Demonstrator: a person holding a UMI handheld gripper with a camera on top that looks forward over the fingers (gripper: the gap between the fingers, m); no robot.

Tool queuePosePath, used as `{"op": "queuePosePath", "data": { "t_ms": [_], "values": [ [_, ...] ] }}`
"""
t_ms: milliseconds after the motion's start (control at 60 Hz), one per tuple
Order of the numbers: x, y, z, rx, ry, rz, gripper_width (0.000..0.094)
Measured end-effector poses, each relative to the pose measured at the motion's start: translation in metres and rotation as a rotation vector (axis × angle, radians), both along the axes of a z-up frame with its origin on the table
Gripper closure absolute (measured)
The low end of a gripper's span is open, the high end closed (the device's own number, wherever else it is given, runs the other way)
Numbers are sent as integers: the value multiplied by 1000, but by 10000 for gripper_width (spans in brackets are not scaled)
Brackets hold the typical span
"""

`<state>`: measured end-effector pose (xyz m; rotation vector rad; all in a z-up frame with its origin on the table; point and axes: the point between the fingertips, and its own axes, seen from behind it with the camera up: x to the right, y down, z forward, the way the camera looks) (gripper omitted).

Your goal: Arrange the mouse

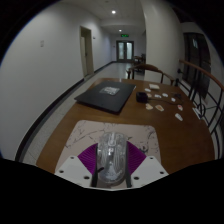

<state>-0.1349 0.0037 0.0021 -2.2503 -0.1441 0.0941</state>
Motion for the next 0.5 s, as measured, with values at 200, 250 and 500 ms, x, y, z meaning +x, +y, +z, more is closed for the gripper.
{"op": "queuePosePath", "data": {
  "t_ms": [200,250,500],
  "values": [
    [1,-2,-18,-56,-17,40,386],
    [-1,-9,-15,-73,-4,70,305],
    [33,-77,45,-3,57,177,85]
  ]
}}
